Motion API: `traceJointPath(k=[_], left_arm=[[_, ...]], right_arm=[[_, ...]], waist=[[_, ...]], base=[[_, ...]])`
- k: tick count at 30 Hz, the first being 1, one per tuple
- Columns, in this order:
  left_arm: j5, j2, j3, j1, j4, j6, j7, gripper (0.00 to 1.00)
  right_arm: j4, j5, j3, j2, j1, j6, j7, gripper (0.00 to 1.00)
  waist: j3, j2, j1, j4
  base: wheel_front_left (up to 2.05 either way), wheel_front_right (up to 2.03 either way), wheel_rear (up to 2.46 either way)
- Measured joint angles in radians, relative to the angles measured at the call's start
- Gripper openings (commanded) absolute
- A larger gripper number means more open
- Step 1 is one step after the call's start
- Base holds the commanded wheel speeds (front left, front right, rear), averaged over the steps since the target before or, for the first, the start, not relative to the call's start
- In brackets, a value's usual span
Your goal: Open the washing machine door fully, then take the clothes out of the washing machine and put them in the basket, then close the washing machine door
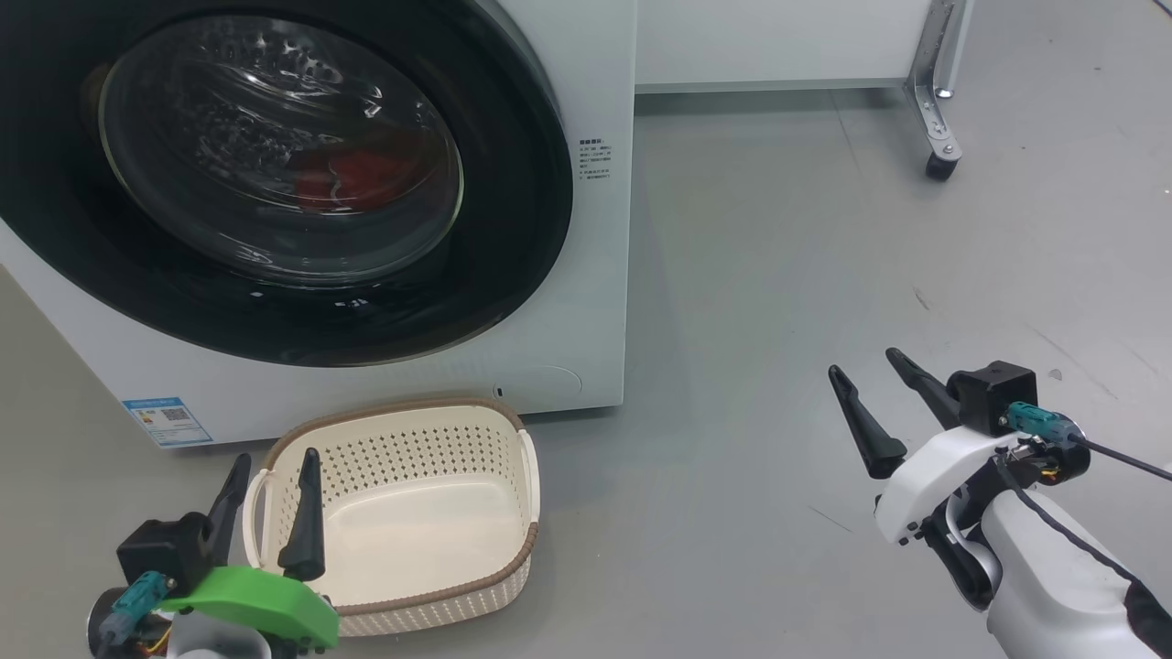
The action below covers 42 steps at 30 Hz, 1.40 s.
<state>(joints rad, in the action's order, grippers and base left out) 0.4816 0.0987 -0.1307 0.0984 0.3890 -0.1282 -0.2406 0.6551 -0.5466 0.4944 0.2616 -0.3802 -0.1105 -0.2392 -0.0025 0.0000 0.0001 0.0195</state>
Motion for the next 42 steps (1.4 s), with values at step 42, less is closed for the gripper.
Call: traceJointPath(k=[42], left_arm=[[-0.109, -0.049, 0.134, 0.002, 0.003, 0.0, -0.009, 1.0]], right_arm=[[-0.018, 0.021, -0.139, -0.026, -0.021, 0.033, -0.005, 0.94]], waist=[[0.002, 0.0, 0.0, -0.002]], base=[[0.0, 0.0, 0.0]])
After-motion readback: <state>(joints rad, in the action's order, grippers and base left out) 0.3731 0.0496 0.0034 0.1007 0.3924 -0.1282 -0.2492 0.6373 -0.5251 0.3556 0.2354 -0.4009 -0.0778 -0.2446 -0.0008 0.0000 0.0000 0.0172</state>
